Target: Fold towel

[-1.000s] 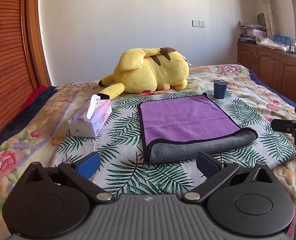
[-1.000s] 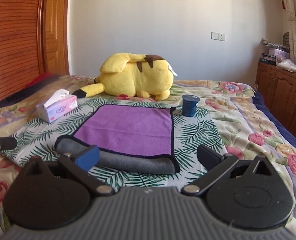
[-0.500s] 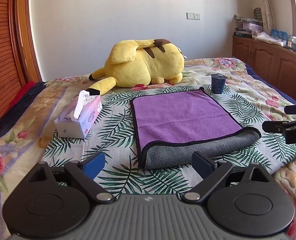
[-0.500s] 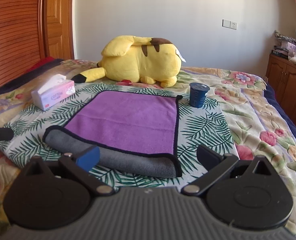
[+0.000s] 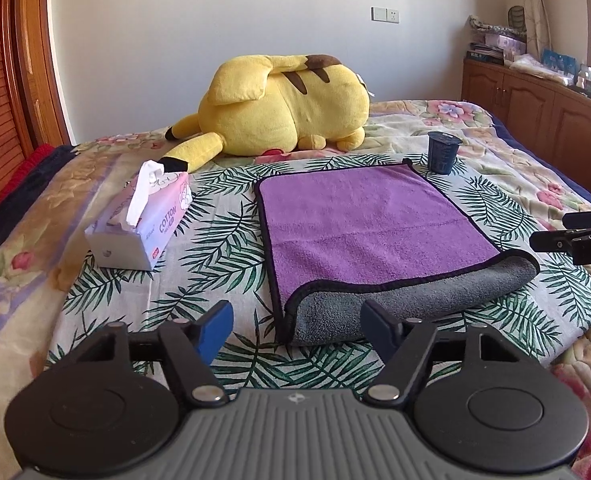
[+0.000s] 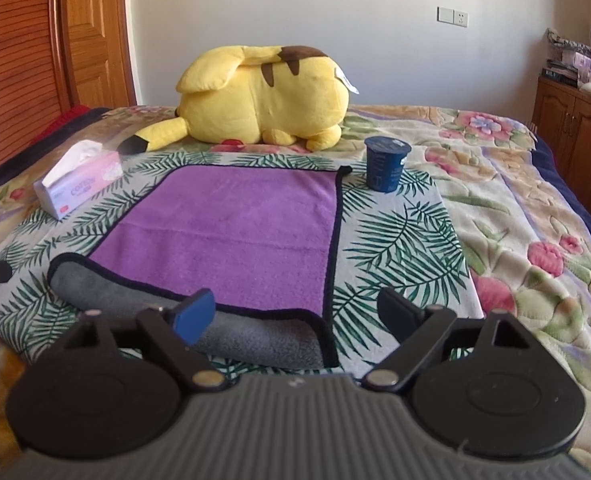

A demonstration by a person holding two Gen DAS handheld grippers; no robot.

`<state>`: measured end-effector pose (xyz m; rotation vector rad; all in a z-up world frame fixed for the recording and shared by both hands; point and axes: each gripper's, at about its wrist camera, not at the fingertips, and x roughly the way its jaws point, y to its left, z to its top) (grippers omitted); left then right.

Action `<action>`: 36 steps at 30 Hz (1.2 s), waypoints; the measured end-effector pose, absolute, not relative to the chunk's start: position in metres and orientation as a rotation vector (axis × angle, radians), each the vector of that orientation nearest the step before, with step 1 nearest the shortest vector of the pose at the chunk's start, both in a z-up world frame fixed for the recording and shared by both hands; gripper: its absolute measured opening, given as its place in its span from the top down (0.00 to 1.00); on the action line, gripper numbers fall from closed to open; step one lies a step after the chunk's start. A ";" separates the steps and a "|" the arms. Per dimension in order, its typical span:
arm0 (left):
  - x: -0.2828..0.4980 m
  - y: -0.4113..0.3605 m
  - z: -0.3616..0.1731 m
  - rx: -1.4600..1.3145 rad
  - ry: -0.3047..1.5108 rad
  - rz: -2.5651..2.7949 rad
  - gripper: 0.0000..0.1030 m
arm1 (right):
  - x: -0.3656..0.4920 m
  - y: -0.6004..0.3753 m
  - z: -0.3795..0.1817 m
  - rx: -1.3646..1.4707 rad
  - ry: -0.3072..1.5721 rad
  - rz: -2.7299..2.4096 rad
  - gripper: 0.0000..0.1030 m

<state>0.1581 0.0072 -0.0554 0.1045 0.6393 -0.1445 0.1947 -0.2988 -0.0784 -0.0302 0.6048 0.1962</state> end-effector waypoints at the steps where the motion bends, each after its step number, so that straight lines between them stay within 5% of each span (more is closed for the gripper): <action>1: 0.161 0.008 -0.057 0.100 0.644 -0.145 0.58 | 0.197 -0.300 -0.080 -0.025 0.612 0.196 0.15; 18: 0.205 0.014 -0.080 0.050 0.703 -0.151 0.86 | 0.226 -0.312 -0.103 0.029 0.733 0.228 0.20; 36: 0.222 0.020 -0.098 -0.012 0.763 -0.170 1.00 | 0.237 -0.316 -0.114 0.073 0.814 0.291 0.34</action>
